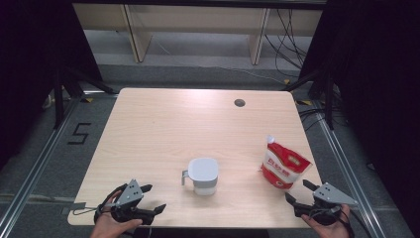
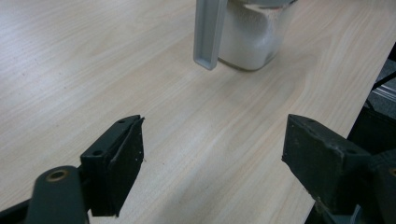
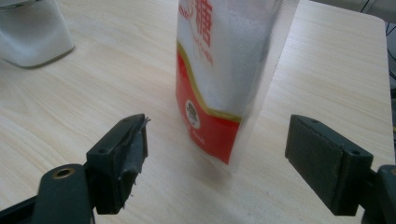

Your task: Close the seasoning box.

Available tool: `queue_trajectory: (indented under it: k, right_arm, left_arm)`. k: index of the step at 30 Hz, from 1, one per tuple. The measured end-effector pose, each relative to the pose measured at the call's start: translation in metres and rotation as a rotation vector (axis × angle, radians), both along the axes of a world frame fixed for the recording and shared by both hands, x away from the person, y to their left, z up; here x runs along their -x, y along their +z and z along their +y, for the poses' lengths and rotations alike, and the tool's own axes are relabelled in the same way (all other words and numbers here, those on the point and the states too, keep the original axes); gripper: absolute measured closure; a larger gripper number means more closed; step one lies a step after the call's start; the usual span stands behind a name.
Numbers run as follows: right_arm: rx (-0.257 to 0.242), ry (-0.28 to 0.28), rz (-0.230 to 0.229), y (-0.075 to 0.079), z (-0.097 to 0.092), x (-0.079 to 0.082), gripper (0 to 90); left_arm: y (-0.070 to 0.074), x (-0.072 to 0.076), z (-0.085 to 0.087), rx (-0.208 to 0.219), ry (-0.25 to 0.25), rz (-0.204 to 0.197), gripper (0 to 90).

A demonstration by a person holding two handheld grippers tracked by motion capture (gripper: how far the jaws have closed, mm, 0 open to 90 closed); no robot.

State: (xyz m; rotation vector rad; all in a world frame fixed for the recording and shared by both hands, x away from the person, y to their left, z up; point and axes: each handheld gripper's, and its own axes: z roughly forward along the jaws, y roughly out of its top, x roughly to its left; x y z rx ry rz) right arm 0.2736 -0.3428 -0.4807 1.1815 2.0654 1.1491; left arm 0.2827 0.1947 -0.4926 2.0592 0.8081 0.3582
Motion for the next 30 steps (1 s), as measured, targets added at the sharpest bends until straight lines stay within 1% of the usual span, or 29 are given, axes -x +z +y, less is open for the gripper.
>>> queue_trajectory:
  k: [1,2,3,4,5,6,7,8,9,10,11,12,13,14,15,16,17,18,19,20,21,24,26,27,29,30]
  right_arm:
    - [0.007,0.009,-0.013,-0.0003,-0.0005,-0.0010,21.6]
    - [0.003,0.007,-0.006,-0.0002,0.0000,-0.0005,21.4]
    - [0.003,0.009,-0.008,-0.0004,-0.0001,-0.0007,21.3]
    - [0.004,0.008,-0.007,-0.0005,-0.0001,-0.0007,21.1]
    - [0.012,0.009,-0.008,-0.0007,-0.0006,-0.0009,21.0]
    - [0.013,0.010,-0.008,-0.0008,-0.0007,-0.0011,20.8]
    - [0.008,0.007,0.003,-0.0007,-0.0003,-0.0005,20.7]
    - [-0.003,0.004,0.012,-0.0010,0.0006,-0.0001,20.5]
    - [0.010,0.006,0.013,-0.0012,0.0001,-0.0004,20.2]
    - [0.028,0.023,-0.010,-0.0016,-0.0013,-0.0025,20.0]
    - [0.034,0.028,-0.008,-0.0022,-0.0012,-0.0029,19.9]
    - [0.039,0.027,-0.011,-0.0025,-0.0012,-0.0032,19.8]
    - [0.018,0.008,0.029,-0.0027,0.0011,-0.0008,19.3]
    - [0.025,0.035,0.022,-0.0042,-0.0004,-0.0037,18.9]
    - [0.029,0.024,0.029,-0.0049,0.0005,-0.0028,18.5]
    - [0.019,0.019,0.046,-0.0053,0.0016,-0.0021,18.5]
    - [0.039,0.030,0.031,-0.0052,0.0004,-0.0033,18.6]
    - [0.035,0.028,0.035,-0.0052,0.0008,-0.0031,18.6]
    - [0.045,0.047,0.027,-0.0052,-0.0008,-0.0048,18.6]
    - [0.029,0.028,0.052,-0.0052,0.0010,-0.0027,18.5]
    - [0.022,0.022,0.054,-0.0057,0.0019,-0.0022,18.6]
    - [0.026,0.024,0.061,-0.0052,0.0015,-0.0021,18.6]
    - [0.022,0.021,0.056,-0.0057,0.0021,-0.0022,18.6]
    - [0.036,0.042,0.037,-0.0061,0.0002,-0.0047,18.6]
    - [0.034,0.042,0.036,-0.0062,0.0006,-0.0046,18.6]
    - [0.033,0.042,0.036,-0.0062,0.0006,-0.0046,18.6]
  left_arm:
    - [-0.0008,0.0008,-0.0008,0.016,0.005,0.011,18.6]
    - [-0.0019,0.0004,-0.0008,0.027,0.007,0.010,18.1]
    - [-0.0018,0.0004,-0.0006,0.028,0.010,0.010,16.8]
    - [-0.0018,0.0001,0.0005,0.021,0.006,0.004,16.7]
    - [-0.0011,0.0010,0.0009,0.012,0.009,0.007,16.7]
    - [-0.0020,0.0012,-0.0003,0.029,0.013,0.012,16.6]
    - [-0.0021,0.0015,-0.0002,0.017,0.011,0.007,16.6]
    - [-0.0028,0.0017,-0.0005,0.015,0.010,0.008,16.5]
    - [-0.0022,0.0019,-0.0003,0.001,0.005,0.014,16.5]
    - [-0.0023,0.0013,-0.0003,-0.011,0.004,0.012,16.5]
    - [-0.0024,0.0013,-0.0005,-0.013,0.002,0.007,16.5]
    - [-0.0027,0.0023,-0.0018,0.005,0.003,0.006,16.4]
    - [-0.0024,0.0024,-0.0017,-0.002,0.003,0.007,16.4]
    - [-0.0032,0.0024,-0.0021,0.004,0.006,0.001,16.3]
    - [-0.0021,0.0021,-0.0006,-0.022,-0.002,0.005,16.4]
    - [-0.0023,0.0019,-0.0005,-0.026,0.000,0.004,16.4]
    - [-0.0022,0.0015,-0.0002,-0.040,-0.002,0.002,16.4]
    - [-0.0022,0.0014,-0.0001,-0.042,-0.006,0.005,16.4]
    - [-0.0023,0.0015,-0.0004,-0.040,-0.006,0.005,16.3]
    - [-0.0023,0.0015,-0.0007,-0.036,-0.006,0.008,16.3]
    - [-0.0027,0.0015,-0.0007,-0.034,-0.009,0.001,16.3]
    - [-0.0029,0.0016,-0.0011,-0.031,-0.005,0.001,16.3]
    - [-0.0034,0.0022,-0.0024,-0.006,-0.002,0.002,16.3]
    - [-0.0033,0.0022,-0.0023,-0.007,-0.002,0.001,16.4]
    - [-0.0031,0.0023,-0.0023,-0.011,-0.003,0.001,16.4]
    - [-0.0025,0.0017,-0.0010,-0.036,-0.003,0.005,16.4]
